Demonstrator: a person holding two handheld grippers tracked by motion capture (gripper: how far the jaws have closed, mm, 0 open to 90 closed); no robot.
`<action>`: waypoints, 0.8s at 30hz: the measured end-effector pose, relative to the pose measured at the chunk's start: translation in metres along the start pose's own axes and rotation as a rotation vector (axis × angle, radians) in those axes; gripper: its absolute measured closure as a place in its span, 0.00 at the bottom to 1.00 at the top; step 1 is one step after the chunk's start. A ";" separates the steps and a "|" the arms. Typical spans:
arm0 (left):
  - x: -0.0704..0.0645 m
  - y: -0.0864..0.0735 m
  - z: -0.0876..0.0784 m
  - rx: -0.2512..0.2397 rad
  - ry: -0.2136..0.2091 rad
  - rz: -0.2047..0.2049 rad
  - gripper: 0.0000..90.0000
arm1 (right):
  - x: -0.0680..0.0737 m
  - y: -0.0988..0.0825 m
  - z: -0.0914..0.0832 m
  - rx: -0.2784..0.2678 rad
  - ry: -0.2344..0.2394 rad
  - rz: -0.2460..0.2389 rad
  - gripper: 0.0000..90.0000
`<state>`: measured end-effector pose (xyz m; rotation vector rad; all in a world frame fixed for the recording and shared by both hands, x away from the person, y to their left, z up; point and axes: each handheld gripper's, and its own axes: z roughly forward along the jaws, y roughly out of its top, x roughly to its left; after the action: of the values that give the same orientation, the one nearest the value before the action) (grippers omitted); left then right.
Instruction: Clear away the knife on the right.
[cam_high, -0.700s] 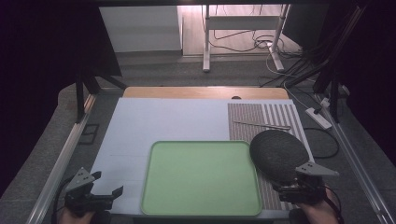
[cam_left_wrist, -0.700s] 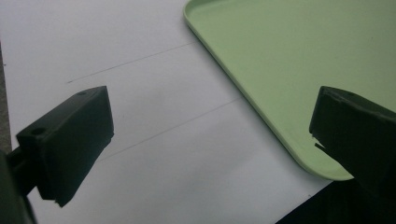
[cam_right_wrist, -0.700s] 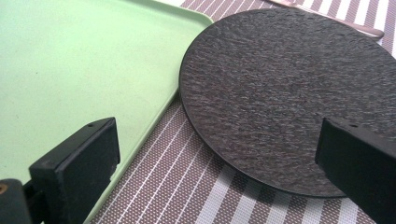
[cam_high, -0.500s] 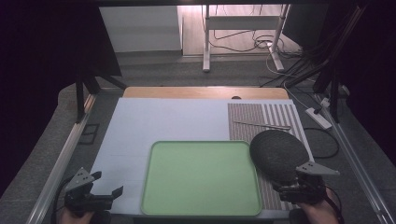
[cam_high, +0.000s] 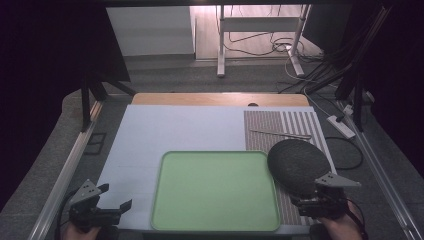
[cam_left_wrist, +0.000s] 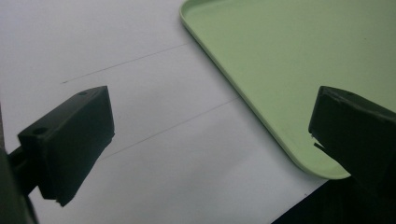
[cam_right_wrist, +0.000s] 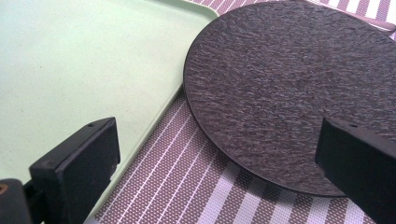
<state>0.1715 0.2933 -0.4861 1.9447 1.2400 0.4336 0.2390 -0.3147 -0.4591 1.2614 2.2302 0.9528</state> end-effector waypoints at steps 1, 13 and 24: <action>0.000 0.000 0.000 0.001 0.002 0.000 0.01 | 0.000 0.000 0.000 0.001 0.000 -0.003 0.01; -0.001 0.000 0.001 0.008 0.009 0.003 0.01 | 0.001 0.004 0.003 0.012 -0.005 -0.015 0.01; -0.001 0.000 0.001 0.011 0.017 0.000 0.01 | 0.000 0.016 0.011 -0.009 0.017 -0.048 0.01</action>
<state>0.1717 0.2921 -0.4863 1.9542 1.2552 0.4451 0.2550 -0.3045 -0.4545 1.1947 2.2560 0.9580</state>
